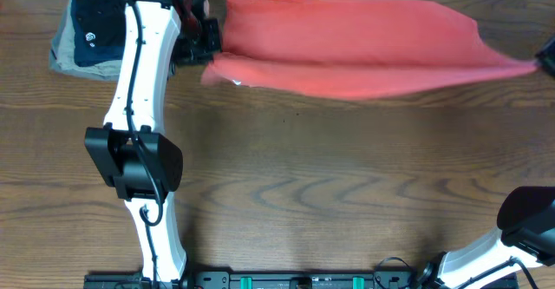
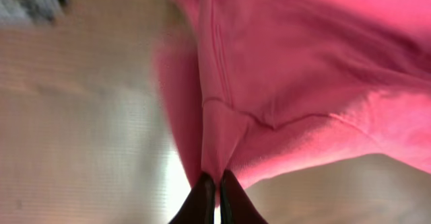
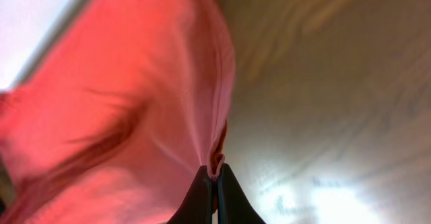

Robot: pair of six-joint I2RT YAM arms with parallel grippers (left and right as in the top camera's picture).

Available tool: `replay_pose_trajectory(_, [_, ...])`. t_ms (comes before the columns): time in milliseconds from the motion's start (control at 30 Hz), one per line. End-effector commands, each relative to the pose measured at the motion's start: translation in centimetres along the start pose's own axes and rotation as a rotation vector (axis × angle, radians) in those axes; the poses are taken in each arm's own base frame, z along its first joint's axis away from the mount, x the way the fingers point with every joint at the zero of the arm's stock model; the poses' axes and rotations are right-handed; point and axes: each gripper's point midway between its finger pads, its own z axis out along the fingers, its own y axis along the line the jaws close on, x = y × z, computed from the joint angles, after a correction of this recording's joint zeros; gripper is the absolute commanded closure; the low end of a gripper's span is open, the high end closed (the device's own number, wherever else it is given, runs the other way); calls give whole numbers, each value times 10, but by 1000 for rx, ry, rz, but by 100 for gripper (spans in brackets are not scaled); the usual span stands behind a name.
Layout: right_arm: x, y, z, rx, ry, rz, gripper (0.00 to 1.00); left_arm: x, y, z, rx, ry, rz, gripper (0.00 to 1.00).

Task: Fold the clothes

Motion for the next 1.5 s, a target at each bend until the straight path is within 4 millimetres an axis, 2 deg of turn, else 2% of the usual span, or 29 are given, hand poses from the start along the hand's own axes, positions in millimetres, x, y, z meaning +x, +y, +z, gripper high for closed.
replay_pose_trajectory(0, [8,-1,-11,20,-1,-33,99,10,-9,-51,57,-80,1,94])
replay_pose_trajectory(100, [18,-4,-12,33,38,-49,99,27,-7,-66,52,-61,-3,94])
replay_pose_trajectory(233, [33,-11,-14,65,99,-46,99,63,-2,-84,32,16,-13,94])
replay_pose_trajectory(467, [41,-32,-17,164,125,-26,99,88,2,-94,28,25,-3,94])
replay_pose_trajectory(767, [48,-52,-26,201,152,26,99,148,15,-110,23,42,-6,94])
replay_pose_trajectory(1000, [55,-52,-39,198,132,24,99,182,25,-102,9,94,-16,94])
replay_pose_trajectory(1167, [74,-64,-48,255,130,31,99,200,32,-87,-6,155,-28,94])
replay_pose_trajectory(1467, [107,-78,-31,264,142,49,99,228,39,-91,-1,133,-28,94])
